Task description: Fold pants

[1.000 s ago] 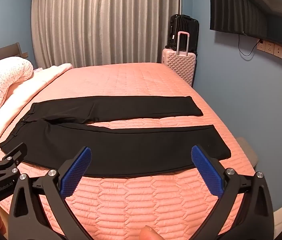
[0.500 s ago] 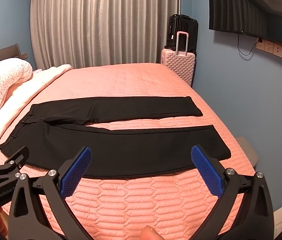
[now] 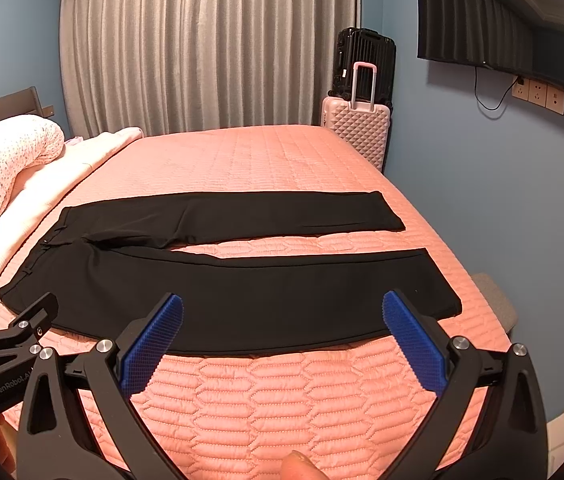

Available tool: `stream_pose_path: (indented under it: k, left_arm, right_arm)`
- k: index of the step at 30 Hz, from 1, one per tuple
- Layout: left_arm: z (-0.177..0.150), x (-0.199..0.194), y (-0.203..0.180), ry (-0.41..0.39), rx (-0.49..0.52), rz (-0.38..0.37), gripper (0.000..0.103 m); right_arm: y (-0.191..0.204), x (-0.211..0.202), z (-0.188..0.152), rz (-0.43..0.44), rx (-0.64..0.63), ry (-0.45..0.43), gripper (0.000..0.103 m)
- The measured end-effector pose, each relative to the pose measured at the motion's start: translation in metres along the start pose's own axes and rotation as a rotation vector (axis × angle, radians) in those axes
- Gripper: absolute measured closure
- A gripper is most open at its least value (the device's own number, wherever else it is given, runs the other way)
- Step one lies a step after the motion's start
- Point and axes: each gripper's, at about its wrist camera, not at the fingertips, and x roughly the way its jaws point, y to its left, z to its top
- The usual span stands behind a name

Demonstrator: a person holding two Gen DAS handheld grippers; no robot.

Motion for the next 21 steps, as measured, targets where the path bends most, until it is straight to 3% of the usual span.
stream_pose_path:
  k: [21]
  left_arm:
    - [0.0004, 0.0016, 0.0006, 0.000, 0.000, -0.012, 0.005]
  right_arm:
    - [-0.0012, 0.0001, 0.0025, 0.007, 0.001, 0.003, 0.005]
